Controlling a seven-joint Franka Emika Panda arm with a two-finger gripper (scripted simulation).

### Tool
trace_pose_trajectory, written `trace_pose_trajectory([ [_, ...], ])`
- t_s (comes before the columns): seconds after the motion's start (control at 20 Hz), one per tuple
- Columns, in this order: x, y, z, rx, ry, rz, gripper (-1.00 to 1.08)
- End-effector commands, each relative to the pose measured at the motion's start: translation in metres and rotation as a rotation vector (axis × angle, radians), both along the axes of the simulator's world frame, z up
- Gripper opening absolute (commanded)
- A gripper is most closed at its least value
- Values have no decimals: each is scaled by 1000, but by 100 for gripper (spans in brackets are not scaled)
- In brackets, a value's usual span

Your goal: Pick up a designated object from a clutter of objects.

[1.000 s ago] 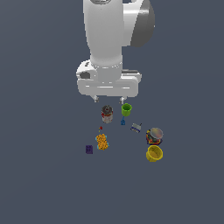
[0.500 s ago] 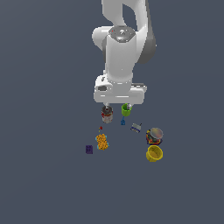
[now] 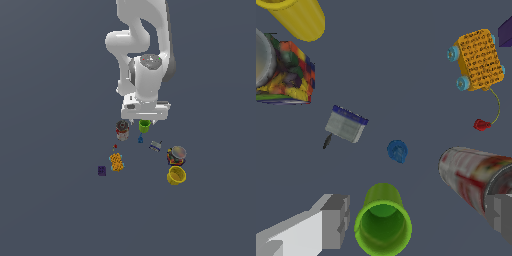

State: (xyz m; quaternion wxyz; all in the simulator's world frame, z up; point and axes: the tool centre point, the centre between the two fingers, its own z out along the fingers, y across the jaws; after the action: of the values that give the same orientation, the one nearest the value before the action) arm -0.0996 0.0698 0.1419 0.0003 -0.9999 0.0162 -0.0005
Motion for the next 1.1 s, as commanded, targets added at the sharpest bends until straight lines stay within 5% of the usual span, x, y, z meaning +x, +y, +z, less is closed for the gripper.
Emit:
trace_pose_trajectory([
  [0.0, -17, 7, -15, -1, -1, 8, 100],
  [0.5, -60, 22, -46, -1, 1, 27, 100],
  [1.05, -65, 23, -54, -1, 2, 30, 100],
])
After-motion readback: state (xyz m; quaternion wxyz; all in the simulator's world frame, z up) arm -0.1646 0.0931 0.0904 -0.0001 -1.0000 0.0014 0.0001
